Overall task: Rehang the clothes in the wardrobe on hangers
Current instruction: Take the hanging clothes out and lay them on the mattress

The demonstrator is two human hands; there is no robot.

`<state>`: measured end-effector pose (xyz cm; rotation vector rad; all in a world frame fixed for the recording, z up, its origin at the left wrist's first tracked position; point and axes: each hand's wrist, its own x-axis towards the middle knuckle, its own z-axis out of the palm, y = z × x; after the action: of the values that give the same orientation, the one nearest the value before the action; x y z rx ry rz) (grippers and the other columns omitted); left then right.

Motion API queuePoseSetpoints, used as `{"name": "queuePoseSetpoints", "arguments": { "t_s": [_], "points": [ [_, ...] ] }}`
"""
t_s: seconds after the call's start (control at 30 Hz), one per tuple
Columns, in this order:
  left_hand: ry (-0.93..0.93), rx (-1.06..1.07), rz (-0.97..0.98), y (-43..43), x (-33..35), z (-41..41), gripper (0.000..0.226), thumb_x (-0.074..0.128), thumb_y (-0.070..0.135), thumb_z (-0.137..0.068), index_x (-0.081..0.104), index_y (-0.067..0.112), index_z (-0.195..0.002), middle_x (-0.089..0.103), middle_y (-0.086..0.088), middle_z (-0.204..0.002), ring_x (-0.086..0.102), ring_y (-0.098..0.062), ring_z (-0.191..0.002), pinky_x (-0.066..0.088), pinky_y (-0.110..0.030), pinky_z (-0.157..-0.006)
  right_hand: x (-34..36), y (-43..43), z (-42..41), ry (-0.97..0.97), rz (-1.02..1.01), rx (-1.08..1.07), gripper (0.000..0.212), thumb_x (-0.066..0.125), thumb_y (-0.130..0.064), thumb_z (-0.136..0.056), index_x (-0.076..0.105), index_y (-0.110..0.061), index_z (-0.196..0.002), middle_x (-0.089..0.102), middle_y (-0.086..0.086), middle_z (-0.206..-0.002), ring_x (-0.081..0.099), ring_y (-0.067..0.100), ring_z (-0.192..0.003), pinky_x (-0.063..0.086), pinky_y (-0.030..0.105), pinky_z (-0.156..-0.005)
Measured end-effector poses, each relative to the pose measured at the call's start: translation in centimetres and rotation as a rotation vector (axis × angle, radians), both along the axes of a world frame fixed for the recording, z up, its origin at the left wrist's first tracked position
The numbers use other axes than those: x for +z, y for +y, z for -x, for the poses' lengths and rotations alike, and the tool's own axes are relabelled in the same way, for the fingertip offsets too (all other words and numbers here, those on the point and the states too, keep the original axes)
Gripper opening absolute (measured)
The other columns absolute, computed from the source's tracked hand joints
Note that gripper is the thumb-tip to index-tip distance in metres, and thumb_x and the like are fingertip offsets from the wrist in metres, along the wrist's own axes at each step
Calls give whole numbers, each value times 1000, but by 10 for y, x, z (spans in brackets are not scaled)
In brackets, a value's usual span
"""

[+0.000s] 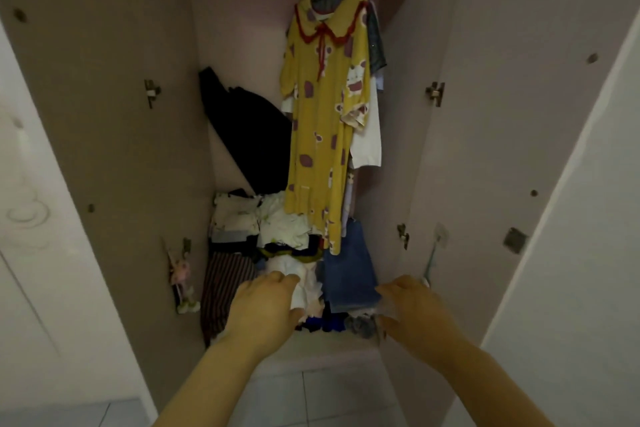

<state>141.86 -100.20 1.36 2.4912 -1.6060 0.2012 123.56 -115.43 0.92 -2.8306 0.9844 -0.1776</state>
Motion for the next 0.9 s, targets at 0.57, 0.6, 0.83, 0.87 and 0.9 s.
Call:
{"name": "queuePoseSetpoints", "arguments": {
  "t_s": [0.57,0.6,0.83,0.87,0.9],
  "points": [
    [25,101,128,-198,47,-221,54,46,47,-93,32,28,-141,44,3,-137,44,-17,-122,33,-28,-94,68,-201,-245,-118,102,176,35,54,-31,-92,55,-21,-126,52,3,-125,51,19,-111,43,30,-95],
    [14,110,137,-210,51,-232,54,45,47,-93,31,28,-141,44,3,-137,44,-17,-122,33,-29,-94,73,-214,-258,-128,118,197,36,55,-31,-92,55,-22,-127,51,3,-126,50,19,-113,42,30,-96],
    [-46,180,224,-307,105,-300,57,48,46,-92,31,26,-143,46,1,-134,47,-20,-118,38,-32,-89,133,-309,-348,-175,192,284,52,55,-35,-91,41,-23,-140,43,3,-136,43,21,-122,38,28,-100],
    [-55,185,235,-321,116,-308,58,48,46,-91,31,26,-143,46,1,-134,47,-21,-118,38,-32,-89,145,-321,-359,-191,205,297,52,55,-34,-91,41,-23,-140,42,3,-136,43,21,-122,38,29,-100],
    [-63,191,252,-333,126,-316,58,49,47,-91,31,27,-143,45,1,-135,46,-21,-119,38,-33,-90,156,-333,-369,-206,233,313,53,54,-34,-91,40,-23,-141,42,2,-136,43,21,-122,38,30,-100]
  ]
}}
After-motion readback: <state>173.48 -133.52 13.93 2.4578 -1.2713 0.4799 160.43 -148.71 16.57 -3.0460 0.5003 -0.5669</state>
